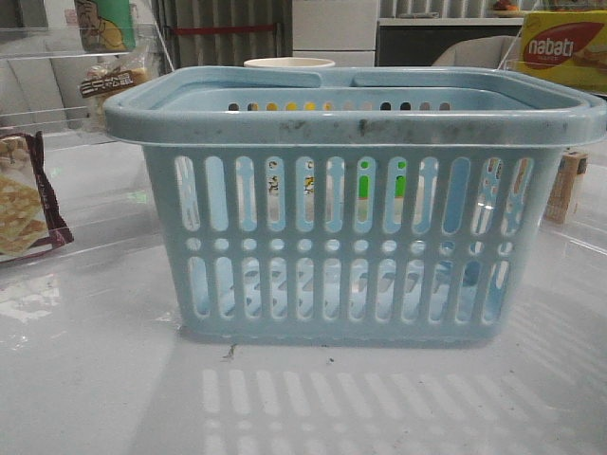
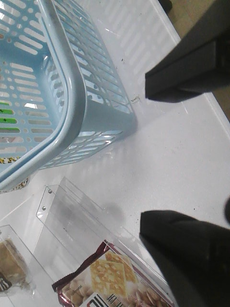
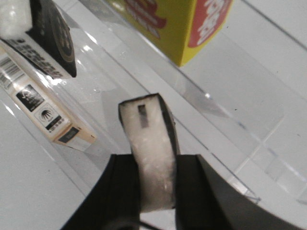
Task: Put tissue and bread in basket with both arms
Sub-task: 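Carry the tissue pack over the basket and open the right gripper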
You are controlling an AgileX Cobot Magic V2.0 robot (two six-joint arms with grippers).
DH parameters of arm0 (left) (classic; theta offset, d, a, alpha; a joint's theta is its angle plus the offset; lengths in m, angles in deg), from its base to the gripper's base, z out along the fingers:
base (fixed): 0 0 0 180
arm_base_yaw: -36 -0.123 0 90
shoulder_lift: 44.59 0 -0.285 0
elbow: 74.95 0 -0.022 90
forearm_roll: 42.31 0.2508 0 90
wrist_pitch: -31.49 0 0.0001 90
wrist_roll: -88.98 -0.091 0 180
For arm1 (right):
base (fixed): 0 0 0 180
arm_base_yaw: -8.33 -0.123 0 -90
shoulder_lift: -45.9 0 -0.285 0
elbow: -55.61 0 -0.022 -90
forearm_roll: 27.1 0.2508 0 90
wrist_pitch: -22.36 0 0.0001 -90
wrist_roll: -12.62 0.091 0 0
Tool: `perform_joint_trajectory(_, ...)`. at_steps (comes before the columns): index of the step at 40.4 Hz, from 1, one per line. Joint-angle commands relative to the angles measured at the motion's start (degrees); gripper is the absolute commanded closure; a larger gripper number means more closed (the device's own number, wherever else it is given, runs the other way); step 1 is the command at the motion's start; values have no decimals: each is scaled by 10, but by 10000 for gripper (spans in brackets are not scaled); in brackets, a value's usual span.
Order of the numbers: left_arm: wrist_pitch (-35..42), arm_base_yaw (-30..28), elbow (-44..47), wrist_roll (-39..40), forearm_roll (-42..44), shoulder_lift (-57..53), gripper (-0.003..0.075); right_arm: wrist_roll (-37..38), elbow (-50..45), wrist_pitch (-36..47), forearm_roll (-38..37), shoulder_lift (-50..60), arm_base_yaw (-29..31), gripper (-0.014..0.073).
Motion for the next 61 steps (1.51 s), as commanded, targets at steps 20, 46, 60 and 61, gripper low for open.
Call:
perform_joint_trajectory(20, 47, 4, -17, 0, -9, 4, 192, -5, 28, -11, 7, 260, -262, 384)
perform_joint_trajectory(46, 47, 4, -17, 0, -9, 4, 192, -5, -19, -15, 46, 122, -407, 139)
perform_joint_trajectory(60, 47, 4, -17, 0, -9, 4, 192, -35, -53, -11, 46, 231, -414, 24)
perform_joint_trajectory(61, 47, 4, -17, 0, -9, 4, 192, -45, -62, -11, 46, 249, -415, 24)
